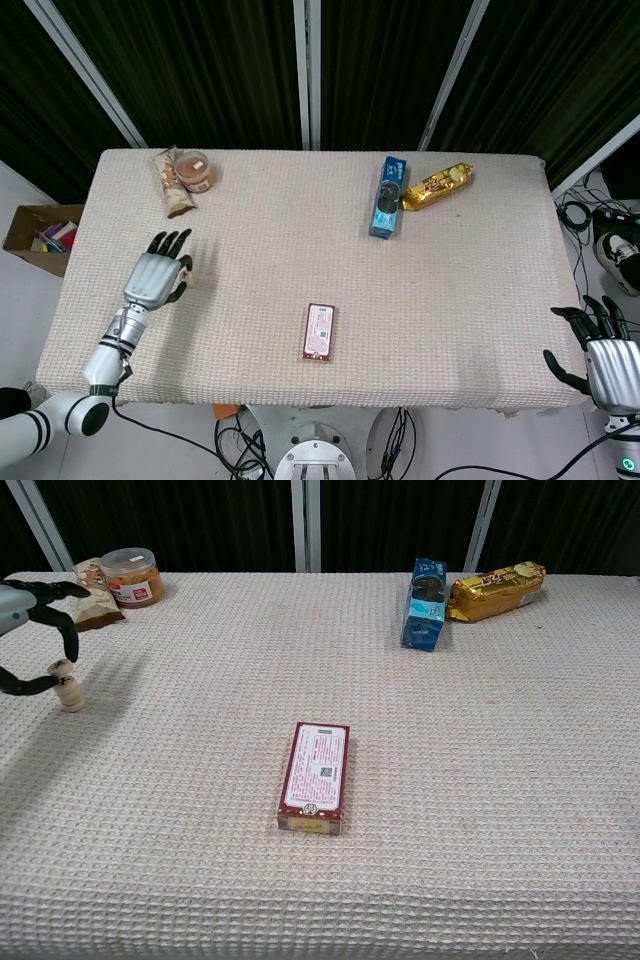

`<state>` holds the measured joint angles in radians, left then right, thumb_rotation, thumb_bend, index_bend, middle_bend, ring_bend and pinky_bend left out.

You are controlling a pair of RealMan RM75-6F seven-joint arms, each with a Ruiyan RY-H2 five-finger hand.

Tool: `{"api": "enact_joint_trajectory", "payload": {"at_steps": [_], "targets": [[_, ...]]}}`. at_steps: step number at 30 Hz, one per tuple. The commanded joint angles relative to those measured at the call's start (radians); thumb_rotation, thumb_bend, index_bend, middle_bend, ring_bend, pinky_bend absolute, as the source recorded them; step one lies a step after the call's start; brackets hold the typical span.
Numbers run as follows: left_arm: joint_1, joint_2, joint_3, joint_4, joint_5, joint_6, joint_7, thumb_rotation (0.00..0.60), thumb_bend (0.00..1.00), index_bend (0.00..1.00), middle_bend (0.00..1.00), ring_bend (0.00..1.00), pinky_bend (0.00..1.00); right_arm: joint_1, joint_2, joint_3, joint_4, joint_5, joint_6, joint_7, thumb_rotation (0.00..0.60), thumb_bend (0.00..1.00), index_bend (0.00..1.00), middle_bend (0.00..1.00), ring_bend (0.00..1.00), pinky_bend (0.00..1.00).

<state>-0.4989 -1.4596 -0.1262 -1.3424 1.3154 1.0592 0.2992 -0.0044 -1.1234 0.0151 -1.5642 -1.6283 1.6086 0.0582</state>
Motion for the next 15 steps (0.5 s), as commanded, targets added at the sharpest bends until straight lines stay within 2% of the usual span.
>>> {"api": "enact_joint_trajectory", "payload": {"at_steps": [1, 15], "targets": [[-0.003, -0.003, 0.0, -0.002, -0.007, -0.001, 0.006, 0.6, 0.39, 0.46, 0.0, 0.02, 0.08, 0.001, 0.0, 0.001, 0.0, 0.002, -0.002, 0.0, 0.6, 0.23, 0.27, 0.3, 0.08, 0.09], [-0.02, -0.002, 0.009, -0.013, -0.054, -0.016, 0.074, 0.6, 0.39, 0.45, 0.0, 0.02, 0.08, 0.0, -0.004, 0.001, 0.006, 0.006, -0.005, 0.006, 0.6, 0.23, 0.27, 0.3, 0.08, 0.09]]}}
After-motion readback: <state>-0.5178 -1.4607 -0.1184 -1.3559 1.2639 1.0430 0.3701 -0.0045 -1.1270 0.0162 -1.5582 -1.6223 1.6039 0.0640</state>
